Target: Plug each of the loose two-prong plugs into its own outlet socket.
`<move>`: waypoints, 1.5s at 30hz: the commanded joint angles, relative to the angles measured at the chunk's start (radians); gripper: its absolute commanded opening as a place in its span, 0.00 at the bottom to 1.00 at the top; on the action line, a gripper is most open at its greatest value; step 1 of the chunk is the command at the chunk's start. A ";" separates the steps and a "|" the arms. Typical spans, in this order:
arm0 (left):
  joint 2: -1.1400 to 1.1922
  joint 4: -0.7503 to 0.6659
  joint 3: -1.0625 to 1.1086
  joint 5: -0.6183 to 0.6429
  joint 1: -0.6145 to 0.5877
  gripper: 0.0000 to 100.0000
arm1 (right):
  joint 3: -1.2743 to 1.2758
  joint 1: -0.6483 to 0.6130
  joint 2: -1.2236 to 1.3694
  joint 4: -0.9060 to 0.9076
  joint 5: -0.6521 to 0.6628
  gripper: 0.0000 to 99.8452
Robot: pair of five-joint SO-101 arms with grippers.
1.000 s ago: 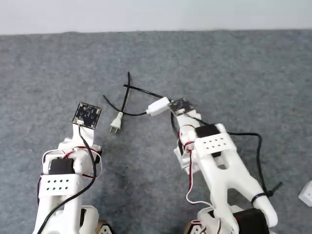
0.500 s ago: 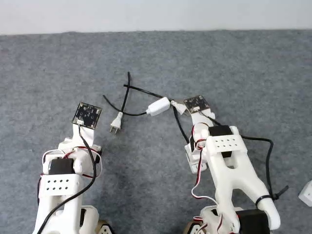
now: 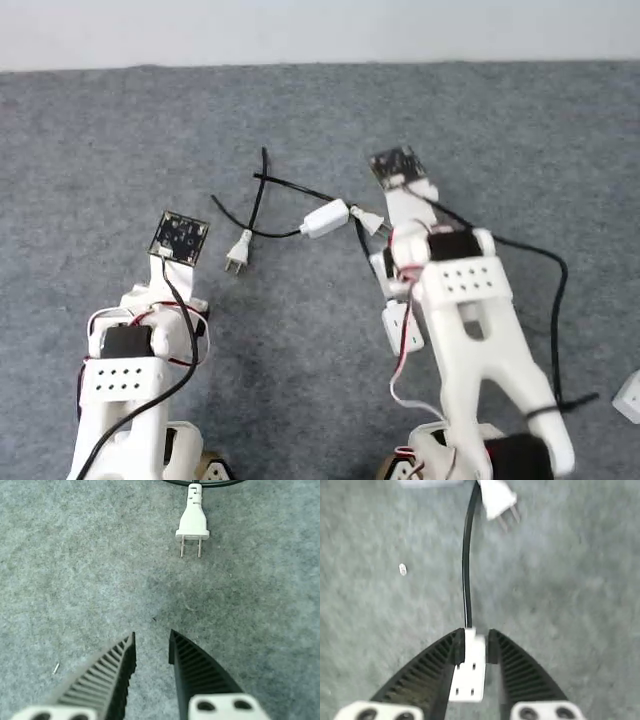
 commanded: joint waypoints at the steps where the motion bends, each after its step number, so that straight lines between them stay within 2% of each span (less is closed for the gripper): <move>1: 0.002 -0.021 -0.007 -0.012 0.026 0.11 | -0.216 0.001 0.139 0.004 0.054 0.12; 8: 0.002 -0.021 -0.007 -0.012 0.021 0.11 | -0.690 0.004 0.599 0.042 0.238 0.12; 18: 0.000 -0.021 -0.007 -0.012 0.025 0.11 | -1.448 0.001 1.153 0.232 0.328 0.12; 27: -0.003 -0.021 -0.007 -0.012 0.025 0.11 | -1.936 0.001 1.474 0.423 0.356 0.11; 33: -0.003 -0.021 -0.007 -0.014 0.025 0.11 | -2.217 -0.051 1.575 0.647 0.425 0.11; 45: -0.003 -0.021 -0.007 -0.014 0.025 0.11 | -2.131 -0.065 1.561 0.656 0.423 0.12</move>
